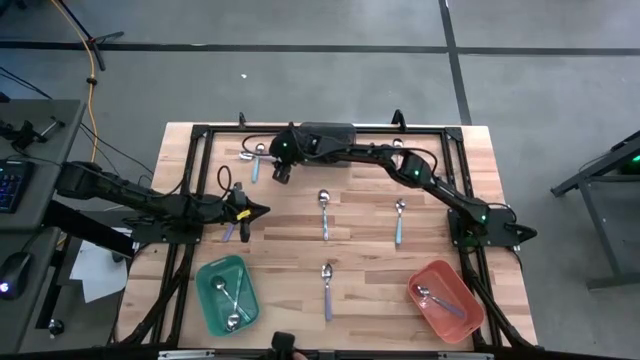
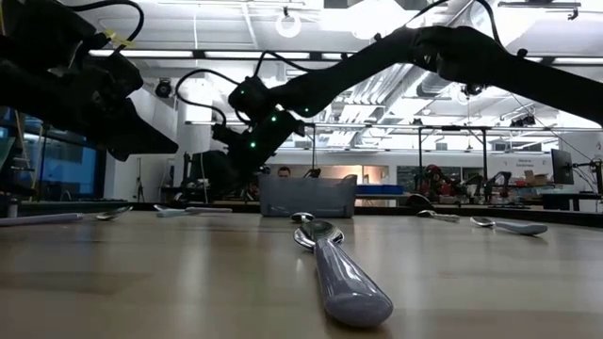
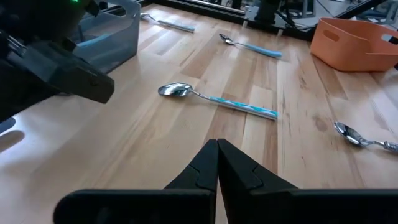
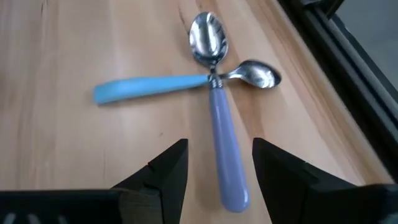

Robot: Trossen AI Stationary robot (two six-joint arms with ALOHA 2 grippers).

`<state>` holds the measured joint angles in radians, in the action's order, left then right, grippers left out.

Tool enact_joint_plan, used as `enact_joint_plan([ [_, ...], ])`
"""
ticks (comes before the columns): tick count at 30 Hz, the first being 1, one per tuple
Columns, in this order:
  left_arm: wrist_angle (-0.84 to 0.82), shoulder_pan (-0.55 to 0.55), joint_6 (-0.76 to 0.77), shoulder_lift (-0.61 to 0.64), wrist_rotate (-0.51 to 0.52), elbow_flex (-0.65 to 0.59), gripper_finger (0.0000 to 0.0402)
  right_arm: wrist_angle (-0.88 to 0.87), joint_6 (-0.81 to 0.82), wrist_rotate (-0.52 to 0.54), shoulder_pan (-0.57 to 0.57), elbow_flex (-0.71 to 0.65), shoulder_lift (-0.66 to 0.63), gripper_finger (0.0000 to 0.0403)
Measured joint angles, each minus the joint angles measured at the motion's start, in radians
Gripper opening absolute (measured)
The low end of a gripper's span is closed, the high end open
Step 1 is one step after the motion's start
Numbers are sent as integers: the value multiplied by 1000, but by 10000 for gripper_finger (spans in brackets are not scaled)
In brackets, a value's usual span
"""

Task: Sort silverware by color (type)
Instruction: Put the purple spoon into the orange bin

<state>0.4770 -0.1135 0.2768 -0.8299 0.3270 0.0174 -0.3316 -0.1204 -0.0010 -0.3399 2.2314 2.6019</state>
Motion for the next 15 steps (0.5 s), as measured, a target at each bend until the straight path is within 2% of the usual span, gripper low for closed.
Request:
enact_joint_plan([
  [10,1,0,0,0,0,0,0,13,15,0,12,19,-9,163],
  [15,16,0,-1,0,0,0,0,31,15,0,12,19,-8,135],
])
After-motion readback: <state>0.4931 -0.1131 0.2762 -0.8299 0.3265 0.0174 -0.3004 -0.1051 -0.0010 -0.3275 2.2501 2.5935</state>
